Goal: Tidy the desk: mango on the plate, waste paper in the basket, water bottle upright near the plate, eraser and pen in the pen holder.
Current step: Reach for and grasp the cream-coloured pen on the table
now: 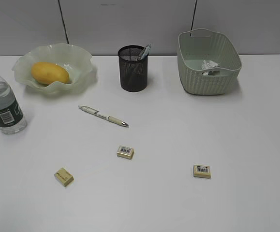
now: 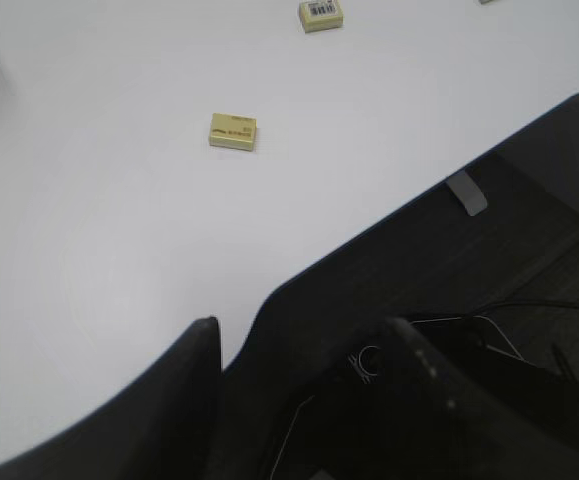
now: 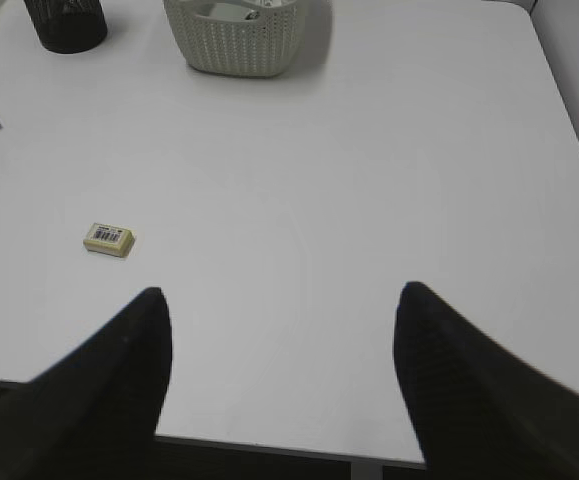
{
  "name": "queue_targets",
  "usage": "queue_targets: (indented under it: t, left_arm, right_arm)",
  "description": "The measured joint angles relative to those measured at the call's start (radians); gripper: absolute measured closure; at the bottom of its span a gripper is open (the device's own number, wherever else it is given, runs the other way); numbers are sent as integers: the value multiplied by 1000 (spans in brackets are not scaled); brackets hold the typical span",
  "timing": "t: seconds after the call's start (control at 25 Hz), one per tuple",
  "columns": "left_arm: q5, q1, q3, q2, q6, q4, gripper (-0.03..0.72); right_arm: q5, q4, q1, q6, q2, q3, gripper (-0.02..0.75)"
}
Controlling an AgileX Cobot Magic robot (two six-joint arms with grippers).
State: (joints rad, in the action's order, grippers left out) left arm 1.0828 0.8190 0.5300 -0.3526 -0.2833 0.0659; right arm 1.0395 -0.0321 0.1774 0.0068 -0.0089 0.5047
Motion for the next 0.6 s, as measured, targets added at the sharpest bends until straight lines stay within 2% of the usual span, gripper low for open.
queue_targets:
  t: [0.12, 0.32, 0.6]
  left_arm:
    - [-6, 0, 0, 1, 34, -6, 297]
    - [-9, 0, 0, 1, 170, -66, 297]
    - [-13, 0, 0, 4, 194, -76, 298]
  right_arm:
    - [0, 0, 0, 0, 0, 0, 188]
    - [0, 0, 0, 0, 0, 0, 188]
    - [1, 0, 0, 0, 0, 0, 188]
